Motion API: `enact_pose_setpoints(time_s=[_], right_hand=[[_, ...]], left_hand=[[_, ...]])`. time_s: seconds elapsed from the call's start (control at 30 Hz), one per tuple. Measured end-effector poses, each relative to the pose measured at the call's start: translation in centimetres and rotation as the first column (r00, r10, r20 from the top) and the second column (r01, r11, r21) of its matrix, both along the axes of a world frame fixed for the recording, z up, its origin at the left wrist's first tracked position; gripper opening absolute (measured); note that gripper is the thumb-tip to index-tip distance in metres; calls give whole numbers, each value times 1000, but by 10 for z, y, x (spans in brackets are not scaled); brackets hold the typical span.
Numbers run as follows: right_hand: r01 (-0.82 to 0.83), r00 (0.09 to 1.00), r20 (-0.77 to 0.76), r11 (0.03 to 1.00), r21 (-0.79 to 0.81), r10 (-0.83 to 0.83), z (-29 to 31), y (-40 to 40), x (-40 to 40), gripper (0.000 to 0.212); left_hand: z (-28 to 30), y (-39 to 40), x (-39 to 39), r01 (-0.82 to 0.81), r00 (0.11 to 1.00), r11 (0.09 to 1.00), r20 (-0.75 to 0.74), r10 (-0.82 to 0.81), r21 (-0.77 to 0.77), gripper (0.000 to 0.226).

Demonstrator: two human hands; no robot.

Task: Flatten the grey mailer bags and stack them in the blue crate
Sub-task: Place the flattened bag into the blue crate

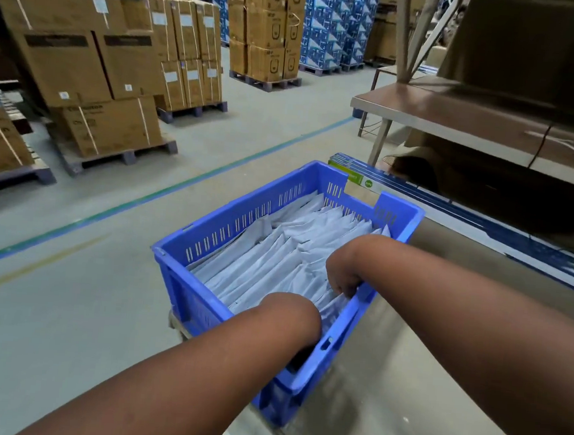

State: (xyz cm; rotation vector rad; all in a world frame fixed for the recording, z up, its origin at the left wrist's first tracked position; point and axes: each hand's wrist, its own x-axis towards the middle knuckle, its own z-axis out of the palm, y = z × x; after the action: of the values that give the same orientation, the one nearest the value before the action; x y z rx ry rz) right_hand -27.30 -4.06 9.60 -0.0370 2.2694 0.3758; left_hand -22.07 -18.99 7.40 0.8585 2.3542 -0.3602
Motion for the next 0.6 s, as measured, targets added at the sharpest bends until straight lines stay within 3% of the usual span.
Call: enact_pose_setpoints(time_s=[0.1, 0.2, 0.3, 0.43, 0.5, 0.6], right_hand=[[-169, 985, 31, 985, 19, 168, -2, 2, -3, 19], [-100, 995, 31, 993, 58, 98, -6, 1, 5, 3], [-24, 984, -178, 996, -85, 9, 13, 2, 24, 26], [-11, 889, -434, 939, -343, -148, 30, 6, 73, 21], [-95, 827, -543, 917, -388, -145, 22, 5, 101, 47], [-282, 724, -686, 881, -380, -64, 8, -4, 136, 67]], left_hand=[[-1, -1, -1, -34, 999, 999, -3, 34, 4, 6], [4, -4, 0, -1, 1000, 999, 22, 2, -52, 6], [17, -9, 2, -3, 1000, 1000, 29, 3, -26, 25], [30, -26, 2, 14, 1000, 990, -28, -10, 142, 14], [34, -35, 5, 95, 995, 975, -59, -85, 203, 22], [36, -54, 10, 118, 990, 937, -114, -85, 327, 29]])
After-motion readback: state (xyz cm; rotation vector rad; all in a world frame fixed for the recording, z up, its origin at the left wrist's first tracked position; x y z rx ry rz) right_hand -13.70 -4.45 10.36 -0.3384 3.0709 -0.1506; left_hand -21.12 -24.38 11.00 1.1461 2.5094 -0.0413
